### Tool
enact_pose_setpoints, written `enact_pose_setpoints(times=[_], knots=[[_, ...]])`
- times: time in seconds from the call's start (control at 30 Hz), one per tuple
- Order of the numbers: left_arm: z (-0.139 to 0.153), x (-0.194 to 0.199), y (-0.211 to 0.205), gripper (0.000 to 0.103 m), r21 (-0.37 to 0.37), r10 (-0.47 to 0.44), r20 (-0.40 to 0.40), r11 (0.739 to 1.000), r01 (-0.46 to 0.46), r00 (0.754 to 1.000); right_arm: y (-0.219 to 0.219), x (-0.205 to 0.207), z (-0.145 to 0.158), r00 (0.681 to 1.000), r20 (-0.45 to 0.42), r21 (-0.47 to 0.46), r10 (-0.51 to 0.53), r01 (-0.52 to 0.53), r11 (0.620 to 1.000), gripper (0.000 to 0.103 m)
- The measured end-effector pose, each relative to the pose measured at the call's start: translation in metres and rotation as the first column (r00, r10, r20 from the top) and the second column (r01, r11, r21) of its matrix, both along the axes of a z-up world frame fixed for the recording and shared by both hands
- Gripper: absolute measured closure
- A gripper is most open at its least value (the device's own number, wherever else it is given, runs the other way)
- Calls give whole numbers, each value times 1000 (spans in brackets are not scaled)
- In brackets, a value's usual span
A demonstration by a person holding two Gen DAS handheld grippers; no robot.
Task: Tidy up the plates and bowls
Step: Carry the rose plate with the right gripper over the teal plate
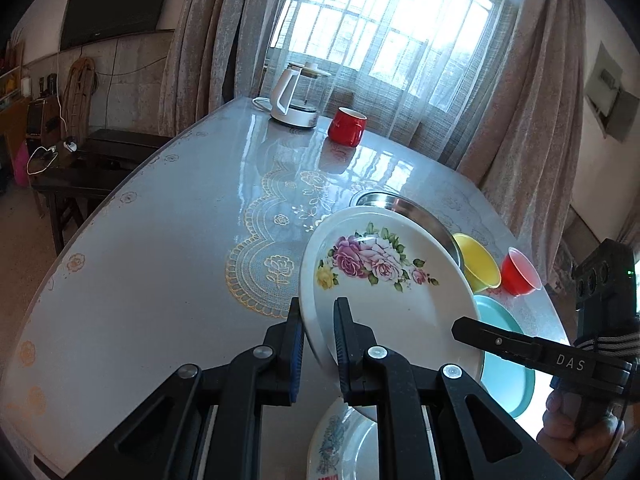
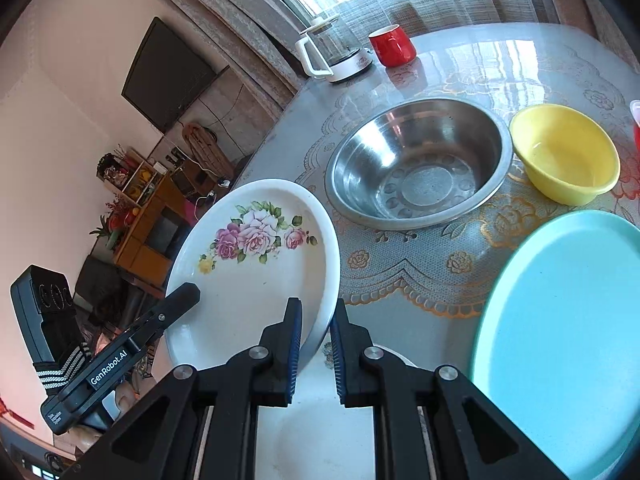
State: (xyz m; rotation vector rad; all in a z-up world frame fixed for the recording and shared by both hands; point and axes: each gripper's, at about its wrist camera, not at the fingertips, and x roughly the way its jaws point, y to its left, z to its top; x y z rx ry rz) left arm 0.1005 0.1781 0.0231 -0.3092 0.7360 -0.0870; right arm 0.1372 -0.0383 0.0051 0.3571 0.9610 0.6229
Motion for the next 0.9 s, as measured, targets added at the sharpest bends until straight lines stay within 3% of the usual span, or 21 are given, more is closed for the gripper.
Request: enact_pose_setpoints(times=[0.33, 0.9], knots=[[12, 2, -73, 89, 20, -148, 8, 989, 147, 989, -78, -27, 8, 993, 35, 36, -111, 110, 993, 89], [-2, 19, -190, 88, 65, -350, -84, 932, 356, 933, -183, -63, -20, 943, -4, 31, -332, 332, 943, 89]])
